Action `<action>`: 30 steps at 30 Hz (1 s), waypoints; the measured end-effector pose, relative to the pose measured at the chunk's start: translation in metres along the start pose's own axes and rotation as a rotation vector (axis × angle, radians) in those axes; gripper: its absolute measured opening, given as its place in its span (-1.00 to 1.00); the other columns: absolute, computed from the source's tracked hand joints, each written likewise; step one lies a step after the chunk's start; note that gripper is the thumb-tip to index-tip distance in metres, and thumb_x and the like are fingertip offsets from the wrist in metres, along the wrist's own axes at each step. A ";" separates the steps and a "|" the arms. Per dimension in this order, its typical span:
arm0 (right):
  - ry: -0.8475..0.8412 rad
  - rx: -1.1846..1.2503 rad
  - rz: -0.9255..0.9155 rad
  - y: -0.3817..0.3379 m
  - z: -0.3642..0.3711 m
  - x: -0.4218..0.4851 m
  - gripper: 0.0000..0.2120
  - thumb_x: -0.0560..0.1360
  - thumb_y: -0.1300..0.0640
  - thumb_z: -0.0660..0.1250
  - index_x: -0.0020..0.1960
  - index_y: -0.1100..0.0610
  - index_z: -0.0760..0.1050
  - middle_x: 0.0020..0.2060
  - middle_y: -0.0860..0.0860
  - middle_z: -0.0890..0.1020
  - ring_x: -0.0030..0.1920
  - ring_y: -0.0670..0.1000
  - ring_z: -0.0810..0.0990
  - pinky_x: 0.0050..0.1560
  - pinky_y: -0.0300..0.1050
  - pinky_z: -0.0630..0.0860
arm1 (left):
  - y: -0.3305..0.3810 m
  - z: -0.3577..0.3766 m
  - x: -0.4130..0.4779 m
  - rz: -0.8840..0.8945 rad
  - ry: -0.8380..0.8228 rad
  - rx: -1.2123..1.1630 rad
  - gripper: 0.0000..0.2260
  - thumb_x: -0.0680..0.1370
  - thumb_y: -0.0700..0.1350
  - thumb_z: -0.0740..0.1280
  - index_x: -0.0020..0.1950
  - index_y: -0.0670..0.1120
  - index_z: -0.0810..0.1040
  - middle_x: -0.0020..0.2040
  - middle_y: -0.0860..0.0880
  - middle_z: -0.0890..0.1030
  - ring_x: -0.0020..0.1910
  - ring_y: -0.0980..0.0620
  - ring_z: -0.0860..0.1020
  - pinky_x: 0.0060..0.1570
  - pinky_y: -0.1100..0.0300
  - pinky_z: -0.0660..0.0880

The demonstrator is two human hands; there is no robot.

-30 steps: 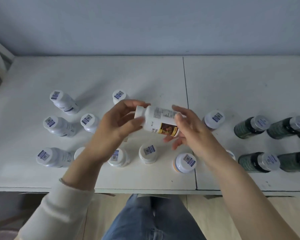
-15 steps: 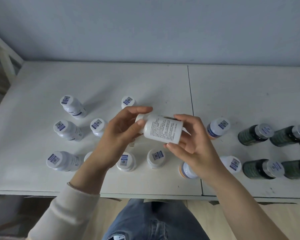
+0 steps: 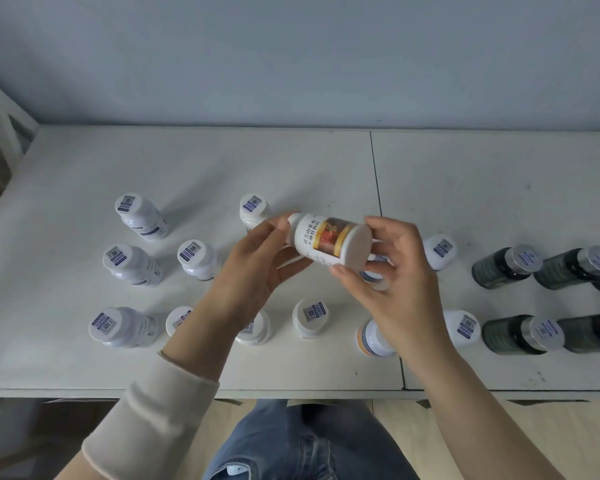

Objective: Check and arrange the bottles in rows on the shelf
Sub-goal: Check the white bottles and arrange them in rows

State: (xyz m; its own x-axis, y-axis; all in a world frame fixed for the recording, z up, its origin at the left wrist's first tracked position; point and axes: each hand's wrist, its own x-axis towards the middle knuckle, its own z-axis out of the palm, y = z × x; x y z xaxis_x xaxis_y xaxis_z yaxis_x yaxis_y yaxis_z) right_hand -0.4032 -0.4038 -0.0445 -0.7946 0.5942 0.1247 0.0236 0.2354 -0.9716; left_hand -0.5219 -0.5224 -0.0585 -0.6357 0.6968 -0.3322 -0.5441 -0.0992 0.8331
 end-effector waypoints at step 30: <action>-0.420 -1.337 -0.026 0.000 -0.035 0.033 -0.56 0.47 0.06 0.34 0.27 0.13 0.28 0.18 0.11 0.38 0.15 0.13 0.39 -0.13 -0.11 0.20 | -0.028 -0.001 0.043 0.382 -0.204 1.496 -0.62 0.40 -0.21 0.46 0.19 -0.07 0.51 0.14 -0.06 0.44 0.09 -0.03 0.47 0.11 0.13 0.44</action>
State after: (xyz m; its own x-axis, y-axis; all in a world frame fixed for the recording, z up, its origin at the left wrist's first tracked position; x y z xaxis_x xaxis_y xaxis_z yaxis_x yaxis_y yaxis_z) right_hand -0.4083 -0.3575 -0.0335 -0.9181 0.3624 -0.1604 0.3696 0.9290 -0.0165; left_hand -0.5347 -0.4909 -0.0966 -0.4538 0.8899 -0.0457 0.7269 0.3993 0.5587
